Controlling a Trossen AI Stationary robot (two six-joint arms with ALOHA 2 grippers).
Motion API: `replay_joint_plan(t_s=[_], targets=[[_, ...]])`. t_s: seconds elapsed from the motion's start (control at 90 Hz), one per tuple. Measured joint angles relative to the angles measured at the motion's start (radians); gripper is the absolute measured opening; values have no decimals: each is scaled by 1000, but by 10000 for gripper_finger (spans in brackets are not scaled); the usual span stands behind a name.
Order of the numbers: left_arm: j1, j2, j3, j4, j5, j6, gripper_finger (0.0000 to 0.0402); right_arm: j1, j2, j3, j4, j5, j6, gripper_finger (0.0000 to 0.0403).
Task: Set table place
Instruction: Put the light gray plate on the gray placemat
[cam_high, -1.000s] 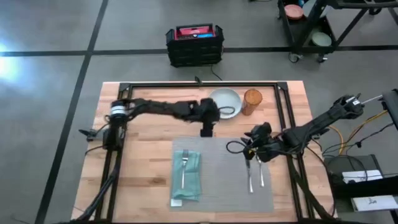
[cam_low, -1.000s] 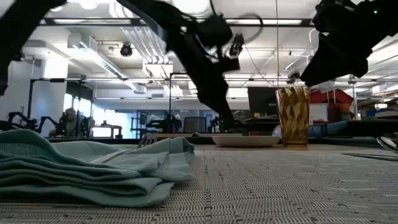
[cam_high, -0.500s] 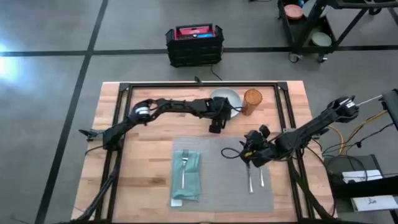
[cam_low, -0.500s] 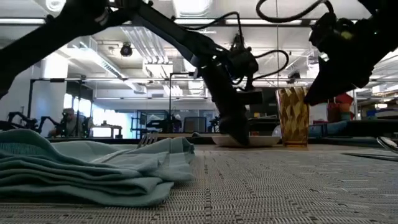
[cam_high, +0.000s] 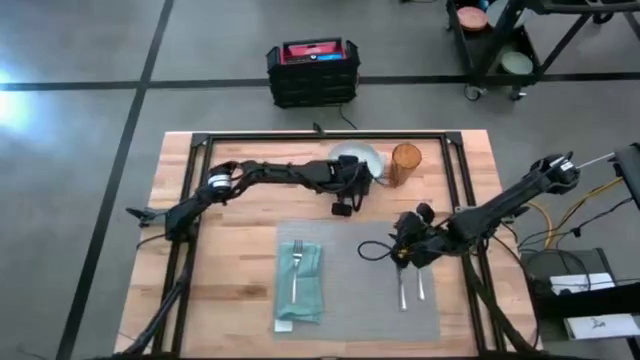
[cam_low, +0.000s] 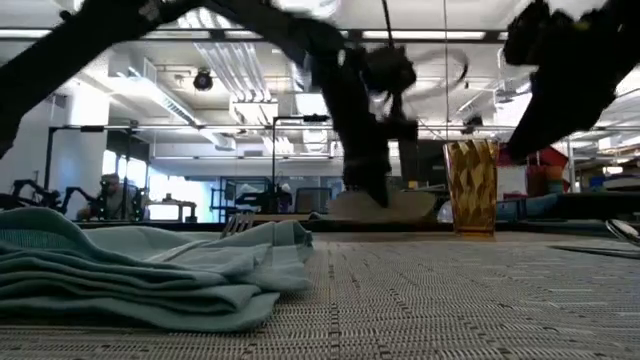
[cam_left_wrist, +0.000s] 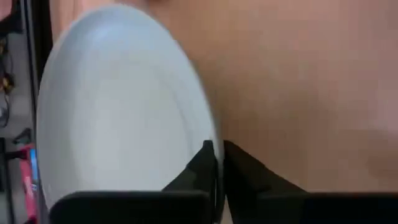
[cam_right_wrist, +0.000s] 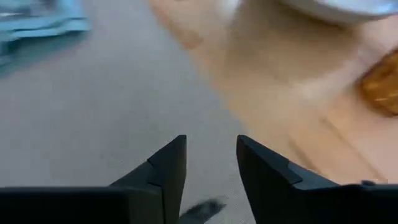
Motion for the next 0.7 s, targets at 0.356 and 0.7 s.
replay_joint_plan(t_s=[0.356, 0.7], targets=[[-312, -154, -83, -73, -2, -238, 1, 123, -119, 5, -10, 139, -22, 77], [-494, -80, -85, 18, 1, -247, 0, 168, -75, -1, -25, 198, 139, 41]])
